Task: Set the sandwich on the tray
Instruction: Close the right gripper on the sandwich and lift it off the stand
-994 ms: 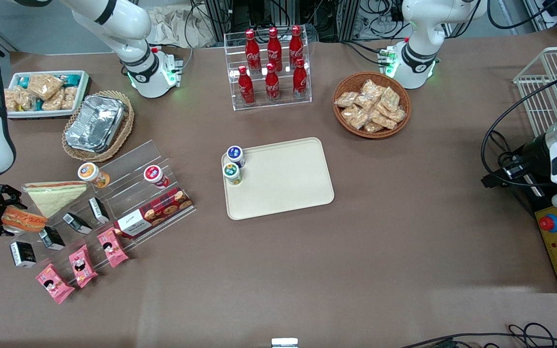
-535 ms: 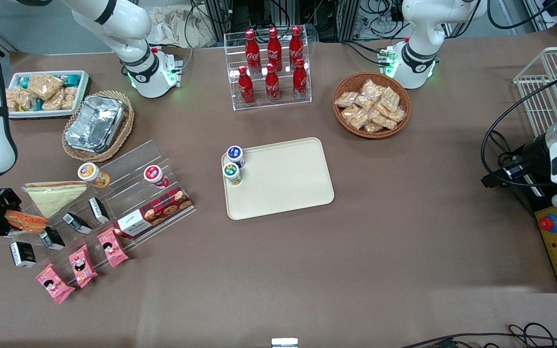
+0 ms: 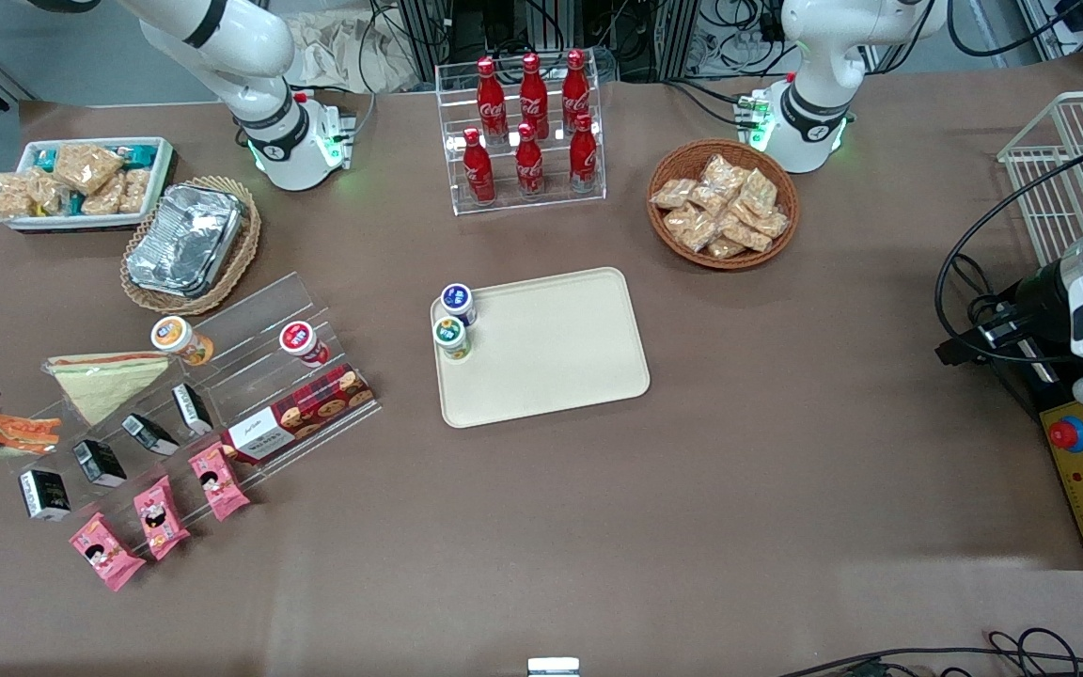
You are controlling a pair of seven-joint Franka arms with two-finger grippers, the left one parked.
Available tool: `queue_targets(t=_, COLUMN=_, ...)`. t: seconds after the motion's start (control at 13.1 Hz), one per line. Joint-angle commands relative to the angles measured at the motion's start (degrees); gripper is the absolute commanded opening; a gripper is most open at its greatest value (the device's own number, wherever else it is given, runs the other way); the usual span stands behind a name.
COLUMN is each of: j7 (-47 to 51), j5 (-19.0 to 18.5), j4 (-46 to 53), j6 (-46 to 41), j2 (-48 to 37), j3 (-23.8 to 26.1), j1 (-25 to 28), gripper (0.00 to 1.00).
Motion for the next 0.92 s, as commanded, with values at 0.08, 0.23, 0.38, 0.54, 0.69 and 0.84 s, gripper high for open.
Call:
queue_targets(t=0.08, j7=1.7, j5=1.7, j4=6.6, j6=-8.0, j2=1.4, j3=0.4, j1=0.5, gripper=0.0)
queue_targets(t=0.23, j7=6.5, j5=1.3, j4=8.4, j6=-11.5, j2=0.8, j3=0.4, j1=3.8, gripper=0.0)
queue_targets(t=0.38, j7=12.9, j5=1.0, j4=8.4, j6=-13.8, j2=-0.6, j3=0.4, j1=7.8, gripper=0.0)
queue_targets(t=0.54, j7=19.3, j5=-0.8, j4=8.4, j6=-14.5, j2=-1.8, j3=0.4, j1=12.8, gripper=0.0)
queue_targets(t=0.69, j7=27.5, j5=-3.2, j4=8.4, j6=-15.4, j2=-2.4, j3=0.4, j1=19.2, gripper=0.0)
queue_targets(t=0.84, j7=35.2, j5=-3.7, j4=8.4, j6=-15.6, j2=-2.7, j3=0.4, j1=25.6, gripper=0.0)
